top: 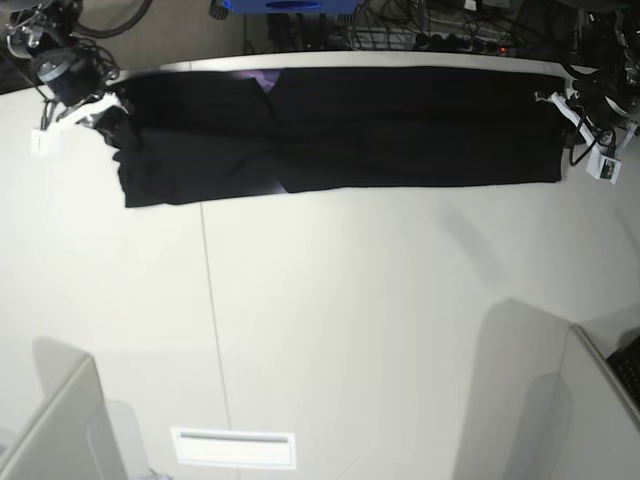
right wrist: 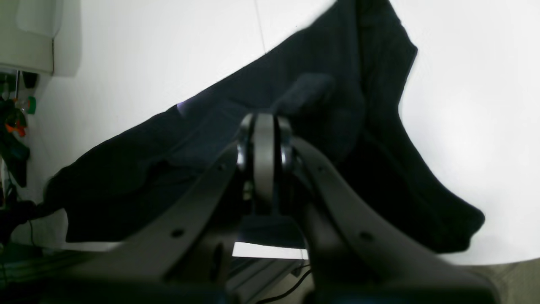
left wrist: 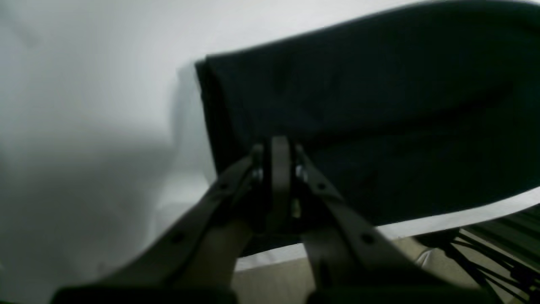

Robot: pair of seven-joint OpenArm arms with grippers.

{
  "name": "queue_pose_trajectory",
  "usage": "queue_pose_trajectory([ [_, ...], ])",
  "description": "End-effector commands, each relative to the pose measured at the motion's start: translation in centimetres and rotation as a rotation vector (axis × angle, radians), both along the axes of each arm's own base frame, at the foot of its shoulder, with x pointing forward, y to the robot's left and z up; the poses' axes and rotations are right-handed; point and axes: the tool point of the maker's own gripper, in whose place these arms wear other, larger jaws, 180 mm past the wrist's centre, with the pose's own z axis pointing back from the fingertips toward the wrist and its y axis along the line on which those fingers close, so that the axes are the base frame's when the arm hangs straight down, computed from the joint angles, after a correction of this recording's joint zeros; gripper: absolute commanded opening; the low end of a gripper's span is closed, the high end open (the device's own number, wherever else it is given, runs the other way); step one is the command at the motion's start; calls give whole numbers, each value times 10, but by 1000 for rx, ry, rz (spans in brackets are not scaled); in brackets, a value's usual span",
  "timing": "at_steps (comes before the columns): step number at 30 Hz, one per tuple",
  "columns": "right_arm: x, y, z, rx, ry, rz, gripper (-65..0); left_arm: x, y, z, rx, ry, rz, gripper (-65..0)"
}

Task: Fold the T-shirt properly
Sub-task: 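Release the hem at the collar edge and lift both grippers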

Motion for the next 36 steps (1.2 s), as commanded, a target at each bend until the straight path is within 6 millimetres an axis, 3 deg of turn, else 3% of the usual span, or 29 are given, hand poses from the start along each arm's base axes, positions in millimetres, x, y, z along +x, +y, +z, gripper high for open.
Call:
queue_pose_trajectory([
  [1,1,-1,7,-4,-25,5,-650,3,2,8,9,-25,-8,-650],
  [17,-18,-6,-12,-51,63,12,-650,-11,4,-2,11,26,-2,-650],
  [28,-29,-3,-18,-40,95,-3,-650,-24,15,-22,-24,85,56,-650],
  [36,-30,-5,-24,-64,114,-2,-650,-25,-5,-33,-55,116,6,-650],
])
